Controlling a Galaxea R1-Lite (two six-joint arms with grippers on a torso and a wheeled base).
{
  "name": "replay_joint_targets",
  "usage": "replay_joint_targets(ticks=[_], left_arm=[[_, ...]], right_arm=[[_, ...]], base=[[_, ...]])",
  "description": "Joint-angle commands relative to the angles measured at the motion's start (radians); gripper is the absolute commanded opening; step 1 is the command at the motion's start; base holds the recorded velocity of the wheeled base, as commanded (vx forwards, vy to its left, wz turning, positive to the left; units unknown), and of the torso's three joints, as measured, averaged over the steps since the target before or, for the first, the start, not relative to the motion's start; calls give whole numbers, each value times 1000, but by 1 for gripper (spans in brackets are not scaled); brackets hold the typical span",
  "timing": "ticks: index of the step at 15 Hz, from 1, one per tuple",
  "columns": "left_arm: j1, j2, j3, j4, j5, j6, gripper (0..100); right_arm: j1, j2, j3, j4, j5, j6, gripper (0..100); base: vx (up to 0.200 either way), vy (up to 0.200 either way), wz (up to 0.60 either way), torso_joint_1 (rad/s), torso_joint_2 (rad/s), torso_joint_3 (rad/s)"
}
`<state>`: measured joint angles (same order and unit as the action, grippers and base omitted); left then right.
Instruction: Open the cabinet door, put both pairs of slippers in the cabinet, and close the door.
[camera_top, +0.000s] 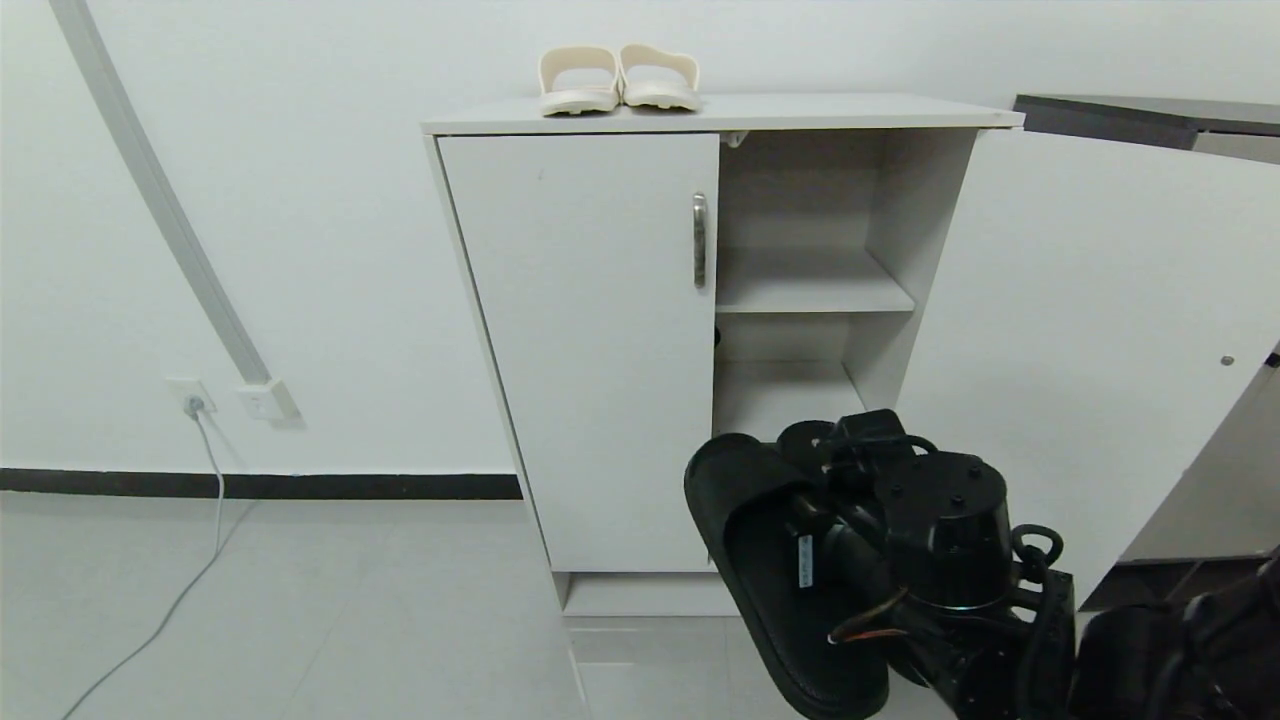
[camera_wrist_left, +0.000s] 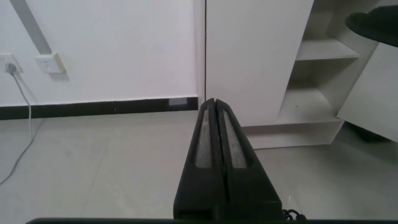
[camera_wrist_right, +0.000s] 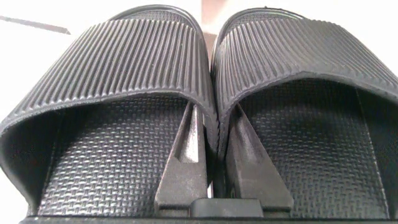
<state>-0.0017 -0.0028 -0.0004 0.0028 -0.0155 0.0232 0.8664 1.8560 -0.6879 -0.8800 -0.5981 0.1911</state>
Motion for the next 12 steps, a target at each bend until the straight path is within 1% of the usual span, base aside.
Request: replay_joint_targets(ticks=[1,2,7,12], left_arm=[[0,3,-1,0,0,0,0],[0,3,-1,0,0,0,0],[0,3,0,0,0,3,0],[0,3,0,0,0,3,0]], right_arm=[[11,57,-53,1,-40,4,0],[11,71,-81,1,-81,4,0],[11,94,-82,1,-97,2,0],[8,95,-82,-1,-106,2,0]], base=[[0,0,0,0,0,0],[0,0,0,0,0,0],[0,0,0,0,0,0],[0,-200,0,3,6,0]])
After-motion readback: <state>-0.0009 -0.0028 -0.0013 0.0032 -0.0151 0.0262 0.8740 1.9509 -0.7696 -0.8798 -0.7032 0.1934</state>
